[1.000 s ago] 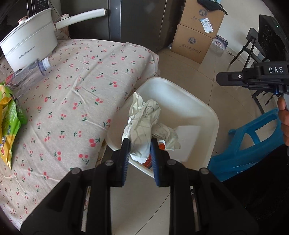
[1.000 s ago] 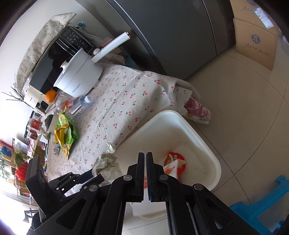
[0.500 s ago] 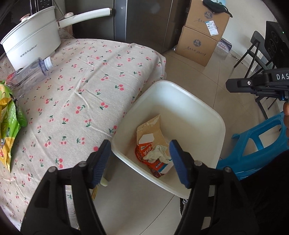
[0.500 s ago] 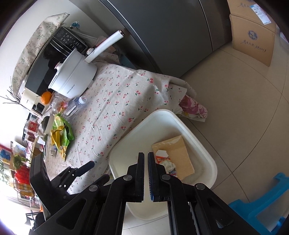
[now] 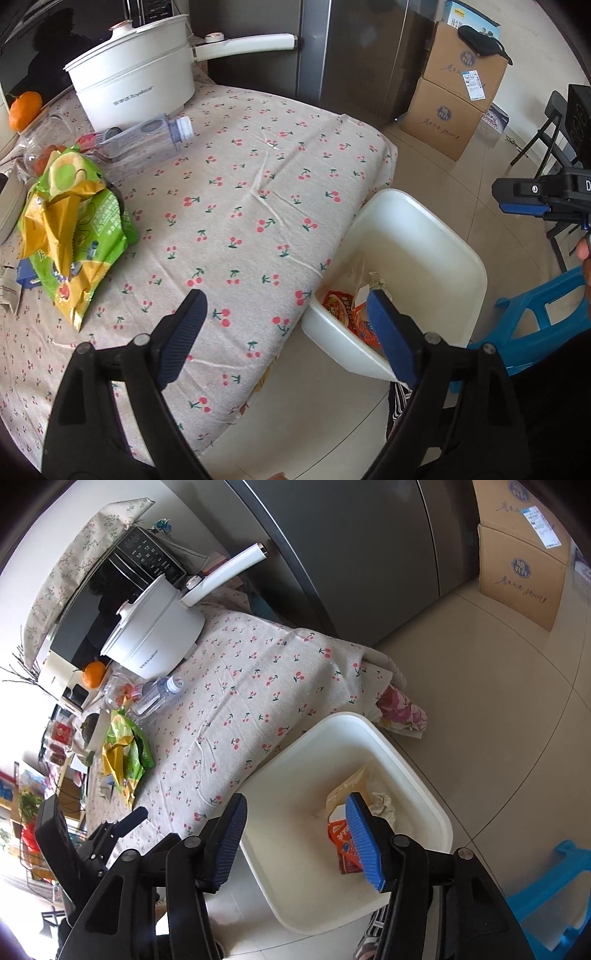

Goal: Collect trash
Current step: 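Move both grippers back over the table toward the snack bags, then grasp the yellow snack packet with the left gripper while the right gripper grasps the green onion-rings bag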

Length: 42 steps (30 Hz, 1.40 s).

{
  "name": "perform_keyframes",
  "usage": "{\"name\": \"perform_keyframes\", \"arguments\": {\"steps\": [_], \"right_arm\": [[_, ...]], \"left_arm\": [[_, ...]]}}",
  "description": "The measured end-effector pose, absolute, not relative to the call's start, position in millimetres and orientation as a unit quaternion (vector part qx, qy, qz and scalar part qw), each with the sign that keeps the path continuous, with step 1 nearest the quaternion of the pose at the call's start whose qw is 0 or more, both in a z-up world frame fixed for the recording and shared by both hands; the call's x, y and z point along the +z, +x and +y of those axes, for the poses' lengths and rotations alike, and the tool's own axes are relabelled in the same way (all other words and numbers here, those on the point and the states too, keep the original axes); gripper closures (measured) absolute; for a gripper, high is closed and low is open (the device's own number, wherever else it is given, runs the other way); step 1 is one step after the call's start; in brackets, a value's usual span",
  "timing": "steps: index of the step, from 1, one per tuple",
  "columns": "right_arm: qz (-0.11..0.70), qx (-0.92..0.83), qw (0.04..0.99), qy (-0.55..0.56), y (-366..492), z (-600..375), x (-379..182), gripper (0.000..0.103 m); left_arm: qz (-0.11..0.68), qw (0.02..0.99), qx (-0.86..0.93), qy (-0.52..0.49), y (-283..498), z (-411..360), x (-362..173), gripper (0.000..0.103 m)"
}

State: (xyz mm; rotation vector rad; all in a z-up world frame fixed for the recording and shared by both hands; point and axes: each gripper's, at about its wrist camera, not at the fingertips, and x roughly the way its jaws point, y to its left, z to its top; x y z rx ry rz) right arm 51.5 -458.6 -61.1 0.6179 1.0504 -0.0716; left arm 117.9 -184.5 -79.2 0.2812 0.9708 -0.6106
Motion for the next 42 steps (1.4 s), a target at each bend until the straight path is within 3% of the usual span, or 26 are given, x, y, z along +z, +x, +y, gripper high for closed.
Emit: {"name": "perform_keyframes", "arguments": {"steps": [8, 14, 25, 30, 42], "right_arm": [[0.492, -0.031, 0.835, 0.243, 80, -421, -43, 0.025], [0.495, -0.017, 0.845, 0.201, 108, -382, -32, 0.021], [0.5, 0.012, 0.853, 0.148, 173, -309, -24, 0.019], [0.512, 0.035, 0.844, 0.157, 204, -273, -33, 0.019], [0.541, 0.045, 0.814, 0.208, 244, -229, -57, 0.019]], "left_arm": [[0.448, 0.853, -0.242, 0.115, 129, -142, -60, 0.007], [0.442, 0.866, -0.204, 0.115, 141, -106, -47, 0.006], [0.434, 0.886, -0.111, 0.12, 189, -15, -30, 0.005], [0.436, 0.893, -0.1, 0.049, 215, 25, -38, 0.005], [0.425, 0.896, -0.127, -0.02, 246, -6, -56, 0.007]]}}
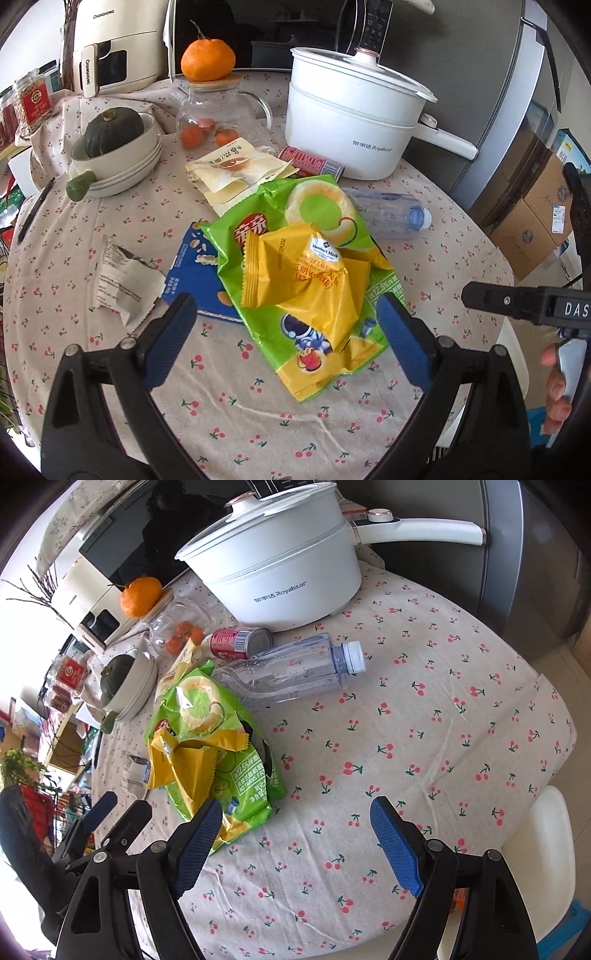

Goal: Collect trash
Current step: 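Grasp the yellow snack packet with the left gripper while the right gripper grasps the green onion-rings bag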

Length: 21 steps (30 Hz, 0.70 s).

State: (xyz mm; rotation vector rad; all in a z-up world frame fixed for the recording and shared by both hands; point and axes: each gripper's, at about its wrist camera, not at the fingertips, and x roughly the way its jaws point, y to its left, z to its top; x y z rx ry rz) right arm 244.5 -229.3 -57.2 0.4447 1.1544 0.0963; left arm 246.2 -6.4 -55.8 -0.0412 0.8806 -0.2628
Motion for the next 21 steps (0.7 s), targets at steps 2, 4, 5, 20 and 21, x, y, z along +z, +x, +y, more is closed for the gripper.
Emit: {"name": "perform_keyframes", "arguments": {"steps": [2, 4, 5, 20, 21], "right_arm": [[0.542, 0.038, 0.81, 0.219, 246, -234, -60, 0.019], [0.544, 0.031, 0.808, 0.226, 248, -240, -62, 0.019], [0.544, 0.028, 0.807, 0.229, 248, -243, -63, 0.019], [0.544, 0.028, 0.807, 0.226, 251, -254, -73, 0.019], [0.545, 0.036, 0.805, 0.231, 252, -249, -76, 0.019]], "left_arm": [[0.423, 0.899, -0.113, -0.028, 252, -14, -58, 0.012], [0.421, 0.901, -0.098, -0.03, 259, -23, -61, 0.018], [0.419, 0.903, -0.092, -0.032, 262, -28, -63, 0.02], [0.44, 0.896, -0.064, 0.001, 252, -11, -63, 0.097], [0.442, 0.895, -0.062, -0.004, 249, -3, -61, 0.098]]}}
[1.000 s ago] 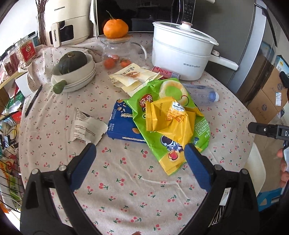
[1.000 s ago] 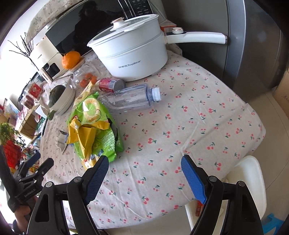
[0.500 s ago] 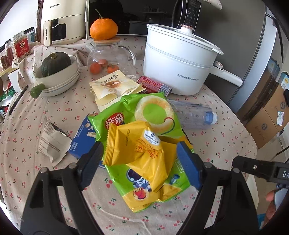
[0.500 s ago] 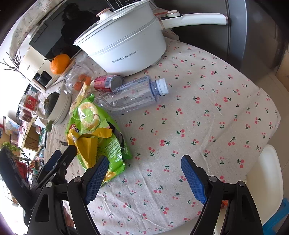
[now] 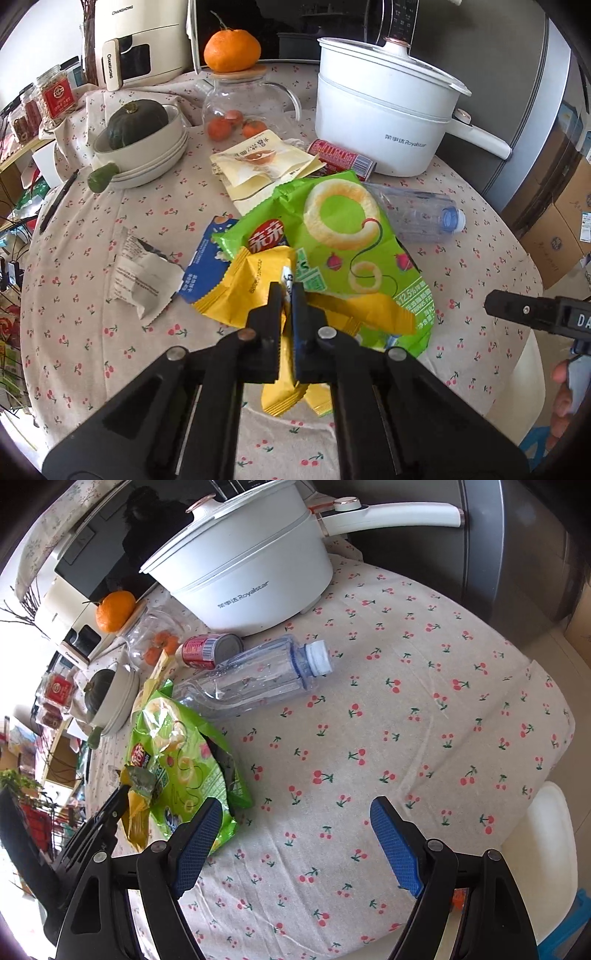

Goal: Collect trash
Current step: 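Grasp the yellow snack packet with the left gripper while the right gripper grasps the green onion-rings bag, then lift both bags and carry them toward the white bin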

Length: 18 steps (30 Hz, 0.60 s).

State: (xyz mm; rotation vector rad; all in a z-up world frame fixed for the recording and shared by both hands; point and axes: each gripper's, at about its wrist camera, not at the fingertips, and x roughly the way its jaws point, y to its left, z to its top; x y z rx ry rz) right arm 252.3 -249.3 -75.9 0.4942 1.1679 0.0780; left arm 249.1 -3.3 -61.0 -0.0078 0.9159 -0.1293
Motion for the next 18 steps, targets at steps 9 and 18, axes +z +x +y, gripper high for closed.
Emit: {"name": "perform_keyframes", "arguments": {"steps": [9, 18], "right_arm": [[0.565, 0.101, 0.77, 0.28, 267, -200, -117, 0.02], [0.545, 0.169, 0.748, 0.339, 269, -181, -134, 0.087]], "left_arm": [[0.443, 0.896, -0.04, 0.001, 218, 47, -44, 0.098], [0.455, 0.889, -0.023, 0.037, 195, 62, -50, 0.098]]}}
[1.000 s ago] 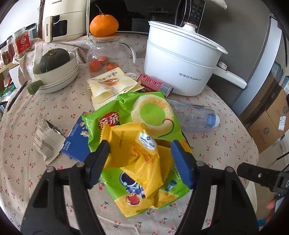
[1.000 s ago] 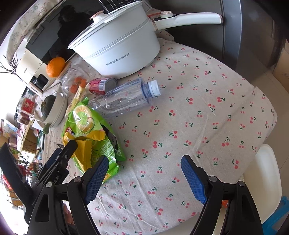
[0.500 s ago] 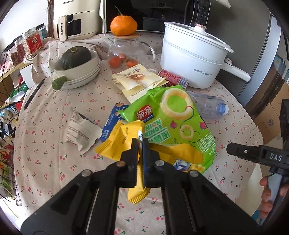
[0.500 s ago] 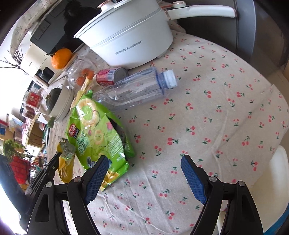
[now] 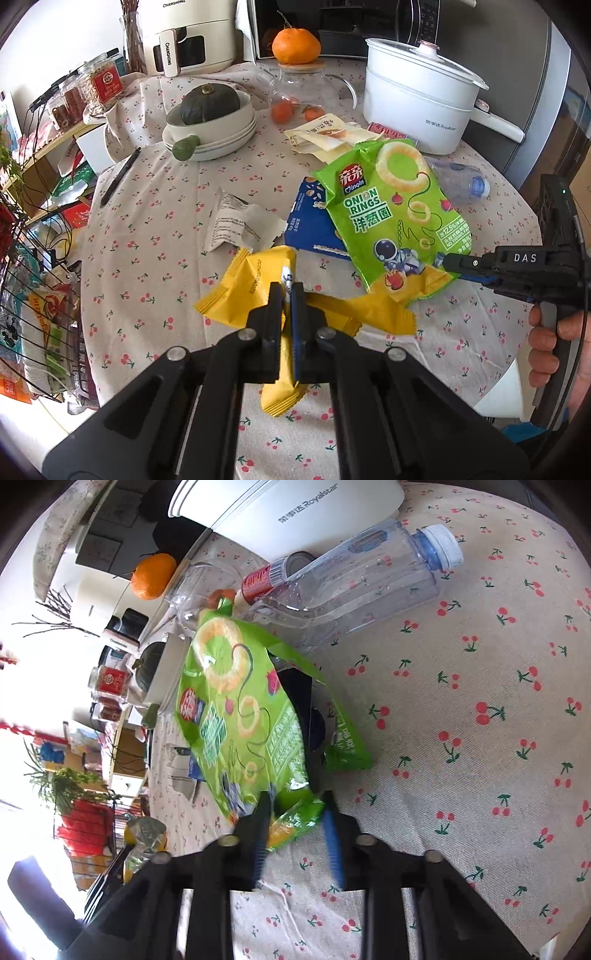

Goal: Collect trash
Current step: 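Lift both bags and carry them toward the white bin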

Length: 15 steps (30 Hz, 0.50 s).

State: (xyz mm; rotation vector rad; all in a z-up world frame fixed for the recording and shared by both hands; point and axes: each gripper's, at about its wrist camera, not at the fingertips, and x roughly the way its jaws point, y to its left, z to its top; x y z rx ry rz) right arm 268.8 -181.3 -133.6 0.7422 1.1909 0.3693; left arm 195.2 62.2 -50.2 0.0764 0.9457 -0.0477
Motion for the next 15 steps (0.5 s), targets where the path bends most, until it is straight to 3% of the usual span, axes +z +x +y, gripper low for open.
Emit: {"name": "perform_keyframes", "arguments": {"steps": [4, 15], "right_arm": [[0.53, 0.189, 0.759, 0.328, 262, -180, -119, 0.096], [0.499, 0.21, 0.792, 0.283, 219, -221, -53, 0.098]], "left_arm": [[0.444, 0.893, -0.022, 0.071, 185, 55, -46, 0.098], [0.412, 0.905, -0.053, 0.094, 156, 26, -28, 0.098]]}}
